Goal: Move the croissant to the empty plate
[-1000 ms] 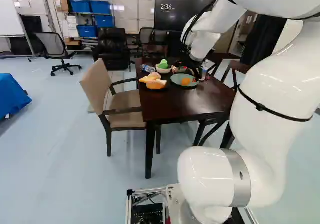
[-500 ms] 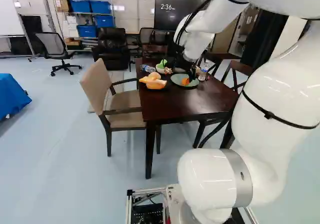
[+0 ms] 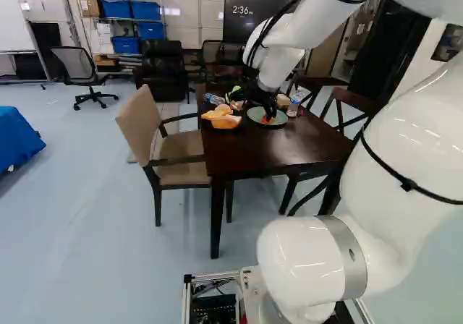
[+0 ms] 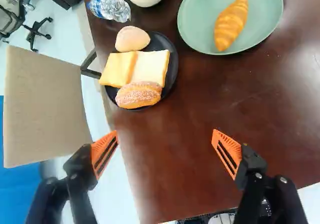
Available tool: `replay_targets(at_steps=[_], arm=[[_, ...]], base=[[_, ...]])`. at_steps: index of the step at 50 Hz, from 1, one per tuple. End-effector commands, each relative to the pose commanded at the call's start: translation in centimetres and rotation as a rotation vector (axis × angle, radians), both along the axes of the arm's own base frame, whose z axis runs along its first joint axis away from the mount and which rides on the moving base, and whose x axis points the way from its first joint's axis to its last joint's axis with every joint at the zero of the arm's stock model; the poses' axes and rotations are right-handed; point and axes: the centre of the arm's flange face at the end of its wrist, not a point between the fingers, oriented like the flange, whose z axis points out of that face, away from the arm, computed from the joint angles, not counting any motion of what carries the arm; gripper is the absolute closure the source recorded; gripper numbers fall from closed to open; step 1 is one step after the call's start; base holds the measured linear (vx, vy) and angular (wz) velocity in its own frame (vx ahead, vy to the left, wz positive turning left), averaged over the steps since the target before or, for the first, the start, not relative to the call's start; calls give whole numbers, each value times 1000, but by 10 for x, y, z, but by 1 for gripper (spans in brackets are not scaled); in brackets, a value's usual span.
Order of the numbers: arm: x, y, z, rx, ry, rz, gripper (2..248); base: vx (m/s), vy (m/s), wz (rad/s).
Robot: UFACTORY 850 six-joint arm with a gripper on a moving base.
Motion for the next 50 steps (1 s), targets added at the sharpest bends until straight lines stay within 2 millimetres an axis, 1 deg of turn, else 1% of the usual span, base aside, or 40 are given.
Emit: replay_targets(at_steps=[3,25,50], arm=[[-3,2,0,0,0,4,3],[-5,1,-4,-11,-10,2,3],[-14,-1,-19,-56,-54,-1,3]], base=[[0,0,0],[0,0,0],[0,0,0]])
